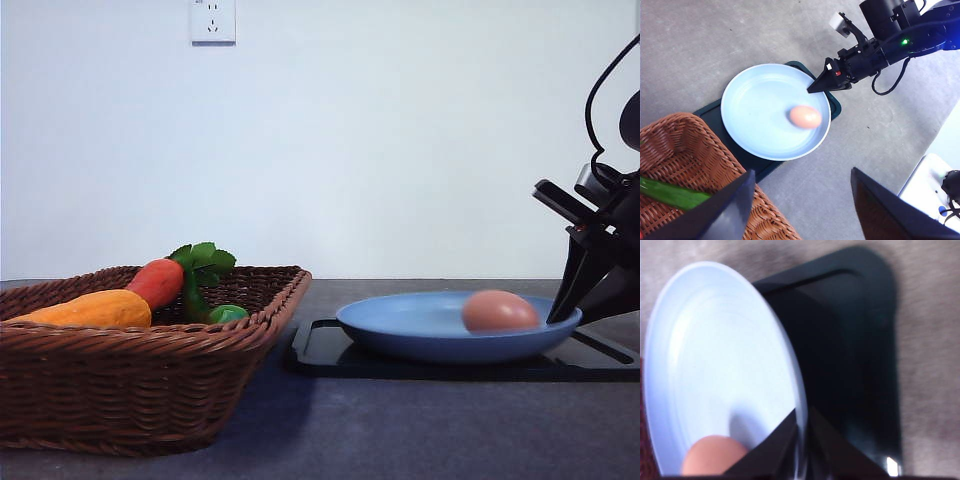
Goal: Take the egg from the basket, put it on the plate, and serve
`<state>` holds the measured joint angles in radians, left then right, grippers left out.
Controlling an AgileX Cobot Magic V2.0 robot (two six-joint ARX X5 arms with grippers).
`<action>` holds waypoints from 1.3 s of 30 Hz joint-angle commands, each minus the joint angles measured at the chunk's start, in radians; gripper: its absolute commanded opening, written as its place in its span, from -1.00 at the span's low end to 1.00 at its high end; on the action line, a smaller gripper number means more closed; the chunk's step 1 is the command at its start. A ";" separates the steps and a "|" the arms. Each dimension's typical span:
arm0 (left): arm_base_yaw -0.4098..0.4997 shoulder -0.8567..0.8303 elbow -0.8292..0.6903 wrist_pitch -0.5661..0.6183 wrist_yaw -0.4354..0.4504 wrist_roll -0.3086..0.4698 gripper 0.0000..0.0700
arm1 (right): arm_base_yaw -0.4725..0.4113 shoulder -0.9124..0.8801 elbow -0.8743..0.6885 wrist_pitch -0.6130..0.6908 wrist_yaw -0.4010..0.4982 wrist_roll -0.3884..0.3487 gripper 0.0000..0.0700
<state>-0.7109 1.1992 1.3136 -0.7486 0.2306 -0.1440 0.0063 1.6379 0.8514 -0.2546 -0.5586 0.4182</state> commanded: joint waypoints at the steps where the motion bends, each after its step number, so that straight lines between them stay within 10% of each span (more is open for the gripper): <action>1: -0.005 0.007 0.017 0.009 -0.003 0.013 0.12 | 0.003 0.015 0.021 0.005 0.016 -0.013 -0.78; 19: 0.000 0.007 0.017 0.017 -0.013 0.055 0.06 | -0.019 -0.027 0.070 -0.044 0.039 -0.034 -0.36; 30: 0.055 0.026 0.017 0.054 -0.158 0.210 -1.00 | -0.018 -0.298 0.075 -0.188 0.065 -0.128 -0.97; 39: 0.282 0.031 -0.111 0.196 -0.154 0.189 -1.00 | 0.201 -0.516 0.063 -0.217 0.485 -0.271 -1.00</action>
<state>-0.4429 1.2331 1.2157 -0.5847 0.0769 0.0604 0.1862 1.1193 0.9081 -0.4857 -0.1394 0.1966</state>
